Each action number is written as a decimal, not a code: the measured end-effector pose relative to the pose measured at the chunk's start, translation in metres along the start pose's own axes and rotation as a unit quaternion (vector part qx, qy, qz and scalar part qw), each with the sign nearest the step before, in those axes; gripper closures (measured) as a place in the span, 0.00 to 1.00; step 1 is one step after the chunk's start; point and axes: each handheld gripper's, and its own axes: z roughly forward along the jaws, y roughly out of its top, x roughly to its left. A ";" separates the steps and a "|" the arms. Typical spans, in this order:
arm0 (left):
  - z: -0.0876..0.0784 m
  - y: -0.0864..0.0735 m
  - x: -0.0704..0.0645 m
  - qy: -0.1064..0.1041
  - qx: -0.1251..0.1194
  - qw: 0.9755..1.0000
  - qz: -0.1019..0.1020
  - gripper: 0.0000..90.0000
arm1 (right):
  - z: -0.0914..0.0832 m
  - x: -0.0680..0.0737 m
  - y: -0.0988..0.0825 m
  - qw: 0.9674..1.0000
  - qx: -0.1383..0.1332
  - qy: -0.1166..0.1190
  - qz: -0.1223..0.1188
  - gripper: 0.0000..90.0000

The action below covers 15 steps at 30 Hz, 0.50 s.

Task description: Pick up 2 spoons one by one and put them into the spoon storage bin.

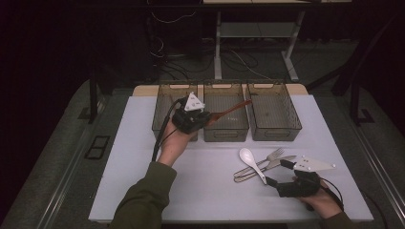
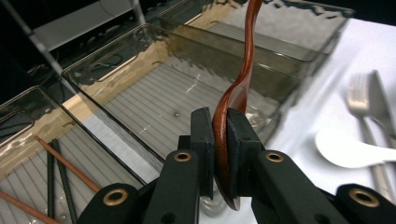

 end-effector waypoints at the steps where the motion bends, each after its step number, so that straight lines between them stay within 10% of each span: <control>1: 0.004 0.000 0.001 0.005 0.004 1.000 0.001 0.91 | 0.000 0.000 0.000 1.000 0.000 0.000 0.000 0.13; 15: 0.045 -0.003 0.012 0.027 0.032 0.999 -0.032 0.91 | -0.001 -0.002 -0.001 1.000 -0.001 0.000 0.000 0.13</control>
